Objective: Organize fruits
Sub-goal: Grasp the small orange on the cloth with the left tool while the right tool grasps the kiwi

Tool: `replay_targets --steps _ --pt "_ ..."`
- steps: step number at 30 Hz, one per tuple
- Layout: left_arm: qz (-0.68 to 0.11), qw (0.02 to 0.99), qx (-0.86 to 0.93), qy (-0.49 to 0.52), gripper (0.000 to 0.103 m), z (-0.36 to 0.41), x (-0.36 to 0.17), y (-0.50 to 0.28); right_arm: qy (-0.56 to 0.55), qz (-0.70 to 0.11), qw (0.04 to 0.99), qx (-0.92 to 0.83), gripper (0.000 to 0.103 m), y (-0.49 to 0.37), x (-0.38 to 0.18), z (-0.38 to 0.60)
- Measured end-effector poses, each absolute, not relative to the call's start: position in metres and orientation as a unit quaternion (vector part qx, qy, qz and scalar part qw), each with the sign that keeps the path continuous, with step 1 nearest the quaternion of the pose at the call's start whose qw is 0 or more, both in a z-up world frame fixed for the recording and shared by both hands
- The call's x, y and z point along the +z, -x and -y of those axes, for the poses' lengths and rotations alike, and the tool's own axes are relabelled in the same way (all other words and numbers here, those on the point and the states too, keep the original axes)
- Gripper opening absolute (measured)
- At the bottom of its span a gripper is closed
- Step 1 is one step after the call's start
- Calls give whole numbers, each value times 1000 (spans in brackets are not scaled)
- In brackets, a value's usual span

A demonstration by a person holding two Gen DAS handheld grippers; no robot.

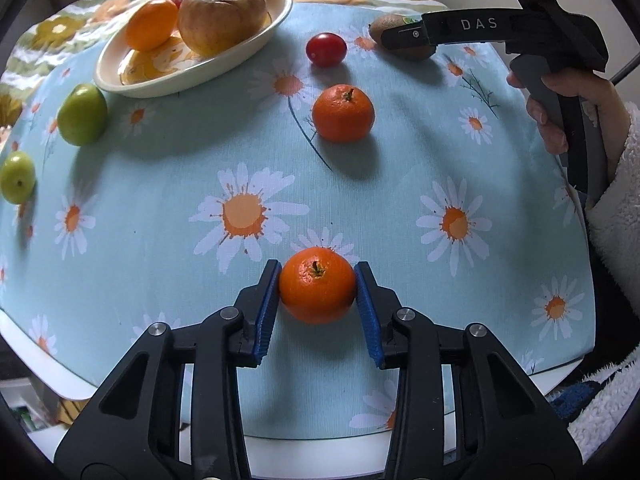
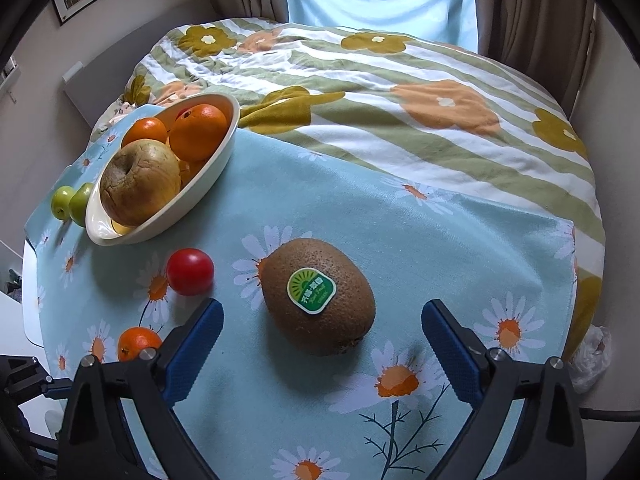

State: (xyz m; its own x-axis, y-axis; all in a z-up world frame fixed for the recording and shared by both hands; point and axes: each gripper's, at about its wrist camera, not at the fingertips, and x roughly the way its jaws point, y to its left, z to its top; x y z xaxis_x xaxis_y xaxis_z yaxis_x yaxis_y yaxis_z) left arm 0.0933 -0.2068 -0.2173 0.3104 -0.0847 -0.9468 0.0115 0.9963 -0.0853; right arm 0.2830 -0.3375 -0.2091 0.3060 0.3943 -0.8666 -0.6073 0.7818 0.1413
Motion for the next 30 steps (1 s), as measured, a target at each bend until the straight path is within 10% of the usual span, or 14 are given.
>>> replay_targets --steps 6,17,30 --pt "-585 809 -30 35 42 206 -218 -95 117 -504 795 316 94 -284 -214 330" --pt "-578 814 -31 37 41 200 -217 -99 153 -493 801 304 52 -287 -218 321" --pt "-563 825 -32 34 41 191 -200 -102 141 -491 806 297 49 -282 -207 326"
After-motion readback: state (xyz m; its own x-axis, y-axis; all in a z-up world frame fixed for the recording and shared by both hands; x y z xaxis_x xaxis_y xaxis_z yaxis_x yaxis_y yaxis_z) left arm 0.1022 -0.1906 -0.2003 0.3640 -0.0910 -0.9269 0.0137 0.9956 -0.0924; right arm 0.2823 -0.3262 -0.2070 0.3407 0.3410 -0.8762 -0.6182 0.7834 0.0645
